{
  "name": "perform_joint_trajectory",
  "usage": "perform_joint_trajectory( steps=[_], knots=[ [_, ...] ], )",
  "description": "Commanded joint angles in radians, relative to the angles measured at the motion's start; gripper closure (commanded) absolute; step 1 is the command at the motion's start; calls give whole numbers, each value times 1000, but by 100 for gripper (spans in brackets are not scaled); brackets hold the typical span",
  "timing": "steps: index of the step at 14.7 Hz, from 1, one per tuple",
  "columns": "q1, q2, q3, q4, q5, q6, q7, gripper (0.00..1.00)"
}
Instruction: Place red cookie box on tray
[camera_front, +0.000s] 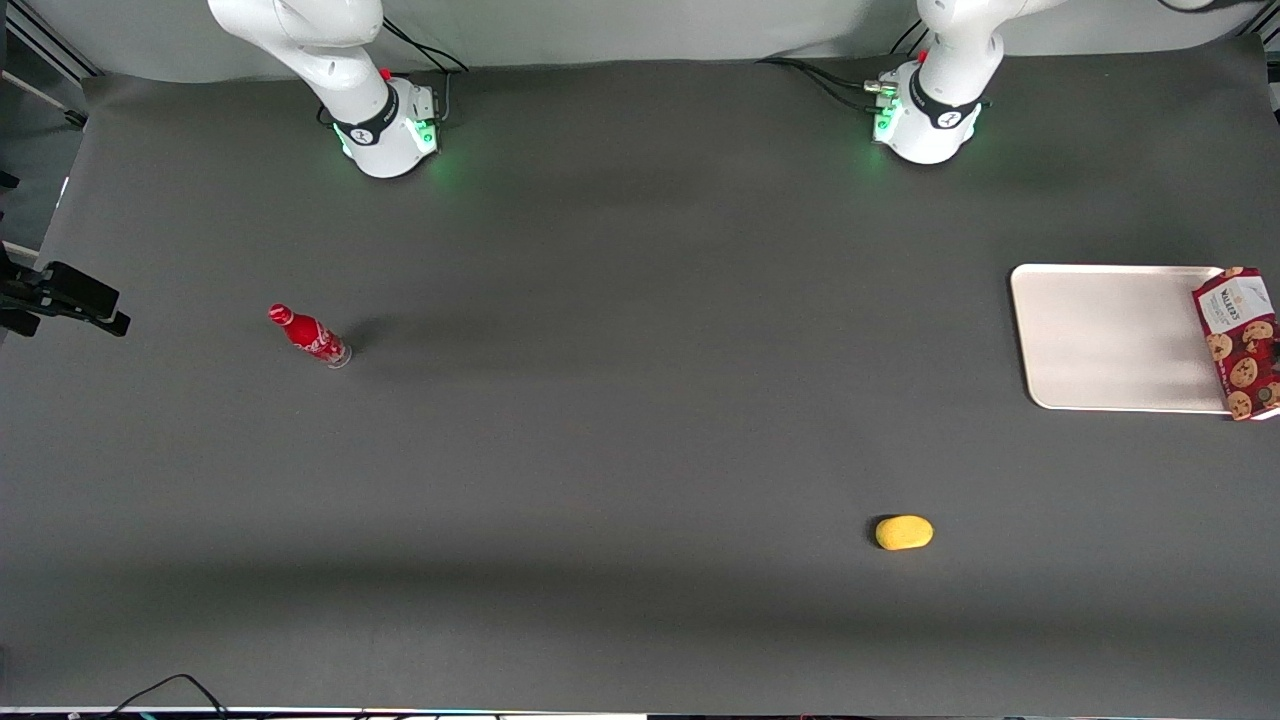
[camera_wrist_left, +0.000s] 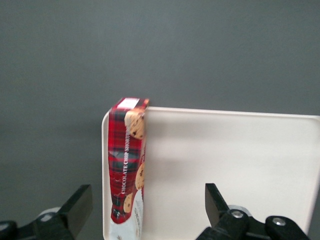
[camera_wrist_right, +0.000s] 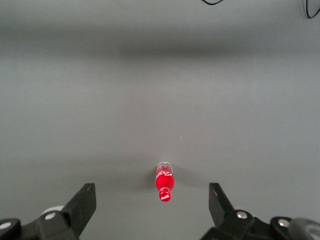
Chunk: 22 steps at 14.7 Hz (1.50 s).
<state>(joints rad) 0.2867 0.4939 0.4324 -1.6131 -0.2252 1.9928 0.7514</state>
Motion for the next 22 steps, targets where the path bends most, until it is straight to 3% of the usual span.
perform_joint_trajectory(
  steps=[1,5,13,22],
  knots=[
    [-47,-138,-44,68,41,-133,-105,0],
    [-116,-274,-165,67,159,-284,-381,0],
    [-219,-460,-444,-6,224,-324,-734,0],
    [-247,-525,-471,-74,228,-322,-773,0]
  ],
)
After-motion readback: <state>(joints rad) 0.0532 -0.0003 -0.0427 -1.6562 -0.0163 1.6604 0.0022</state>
